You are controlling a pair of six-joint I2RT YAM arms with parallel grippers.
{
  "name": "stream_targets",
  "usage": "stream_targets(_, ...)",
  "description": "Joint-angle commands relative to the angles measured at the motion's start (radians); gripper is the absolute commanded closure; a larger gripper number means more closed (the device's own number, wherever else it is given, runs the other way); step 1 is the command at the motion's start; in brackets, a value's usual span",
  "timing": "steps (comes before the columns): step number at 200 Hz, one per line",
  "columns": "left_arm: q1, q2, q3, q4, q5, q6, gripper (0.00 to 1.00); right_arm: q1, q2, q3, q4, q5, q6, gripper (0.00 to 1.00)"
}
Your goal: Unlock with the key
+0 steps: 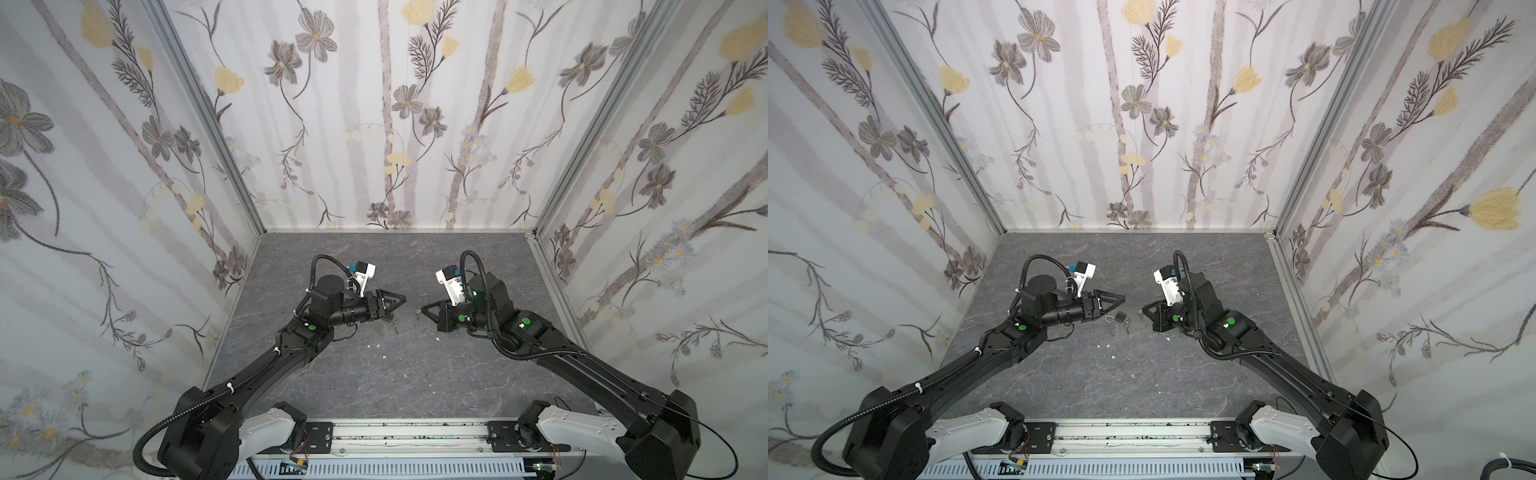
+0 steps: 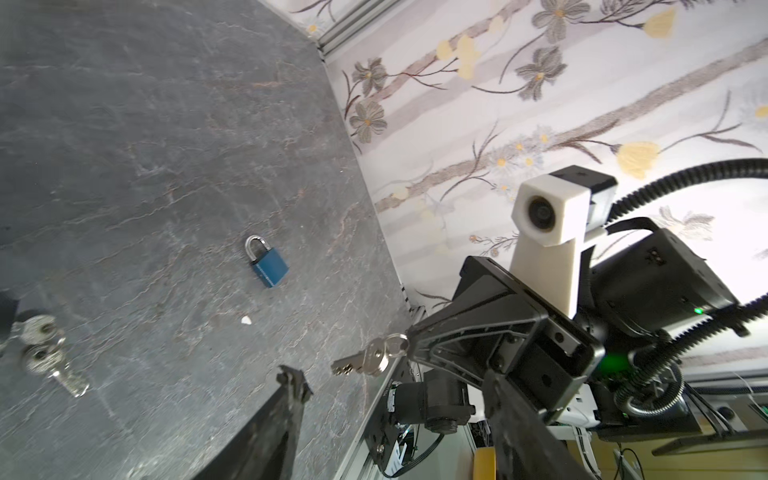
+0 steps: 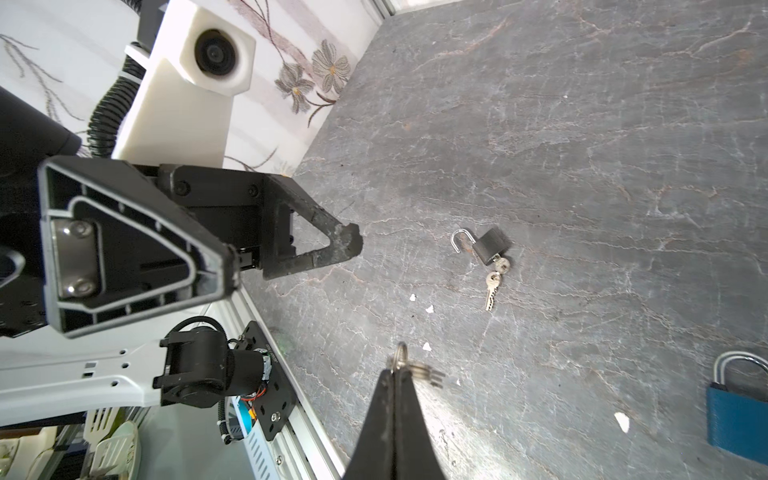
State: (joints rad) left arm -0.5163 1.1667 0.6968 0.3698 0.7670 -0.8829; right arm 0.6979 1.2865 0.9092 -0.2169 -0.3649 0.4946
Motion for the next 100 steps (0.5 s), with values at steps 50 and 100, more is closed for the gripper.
stream_targets(50,-0.027,0.052,0.002,0.275,0.146,-0.094,0.2,-0.012,-0.001,0.011,0.106,-0.131,0.013,1.0)
stream_targets(100,-0.059,0.089,0.011,0.291,0.164,-0.099,0.2,-0.023,-0.006,0.011,0.137,-0.163,0.034,1.0)
